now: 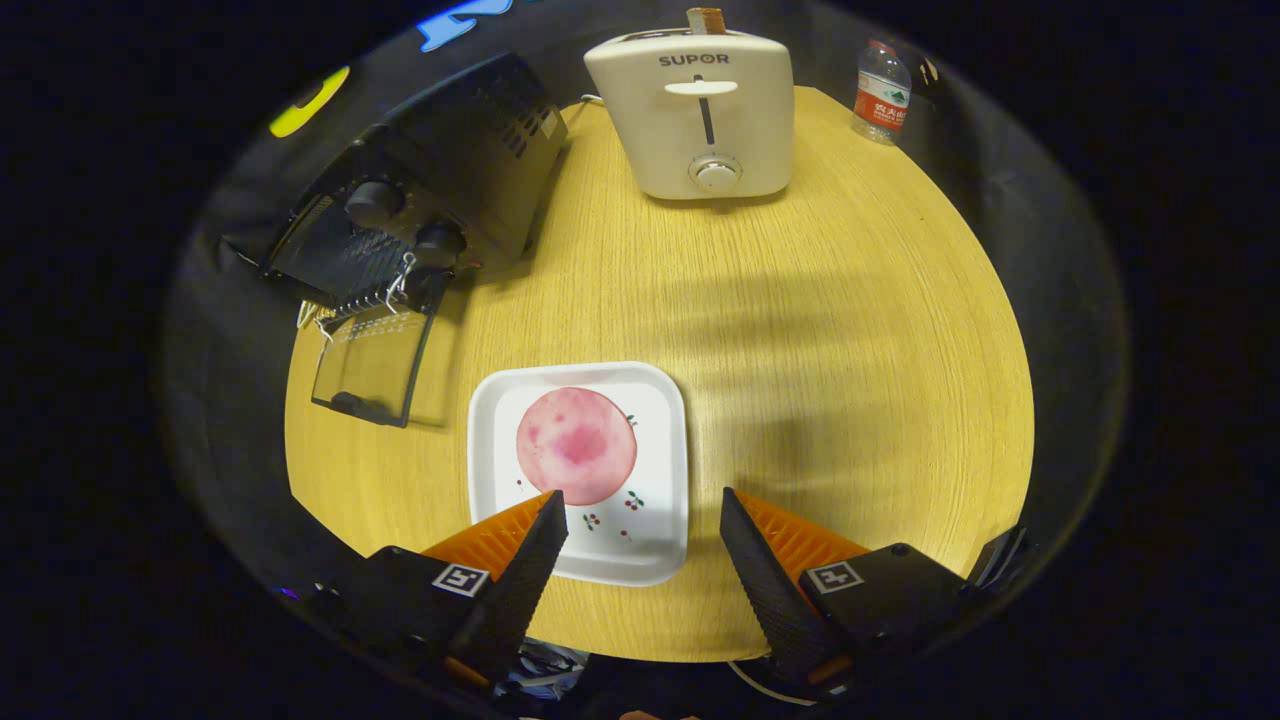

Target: Open the toaster oven, put the food inside, and close the toaster oven door.

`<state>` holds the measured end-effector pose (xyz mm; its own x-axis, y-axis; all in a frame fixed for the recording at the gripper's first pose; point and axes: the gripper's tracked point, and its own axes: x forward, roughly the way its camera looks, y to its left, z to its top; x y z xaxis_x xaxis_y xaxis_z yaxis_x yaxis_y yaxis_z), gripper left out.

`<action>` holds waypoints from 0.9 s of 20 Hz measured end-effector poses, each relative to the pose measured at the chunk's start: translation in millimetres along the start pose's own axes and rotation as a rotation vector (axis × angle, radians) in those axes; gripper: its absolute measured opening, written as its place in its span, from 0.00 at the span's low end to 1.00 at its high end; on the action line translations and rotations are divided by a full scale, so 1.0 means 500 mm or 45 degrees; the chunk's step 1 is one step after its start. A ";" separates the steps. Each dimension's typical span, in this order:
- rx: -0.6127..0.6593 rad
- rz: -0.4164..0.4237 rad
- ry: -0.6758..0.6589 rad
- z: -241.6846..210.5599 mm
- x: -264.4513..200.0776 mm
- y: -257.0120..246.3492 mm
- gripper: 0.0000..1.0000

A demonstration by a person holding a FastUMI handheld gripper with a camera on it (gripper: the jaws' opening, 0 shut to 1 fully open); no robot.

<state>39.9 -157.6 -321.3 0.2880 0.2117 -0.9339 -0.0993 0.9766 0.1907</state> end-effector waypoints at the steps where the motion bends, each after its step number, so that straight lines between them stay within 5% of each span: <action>1: -0.017 -0.014 0.011 -0.003 0.010 -0.007 0.98; 11: -0.128 -0.012 0.094 -0.007 0.059 -0.002 0.64; 13: -0.111 -0.033 0.095 -0.005 0.061 -0.016 0.53; 16: -0.058 -0.051 0.108 -0.006 0.060 -0.028 0.20; 18: -0.079 -0.053 0.111 -0.007 0.061 -0.028 0.20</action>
<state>47.0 -164.9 -353.6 0.2095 0.1639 -0.9640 -0.1487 0.9797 0.1342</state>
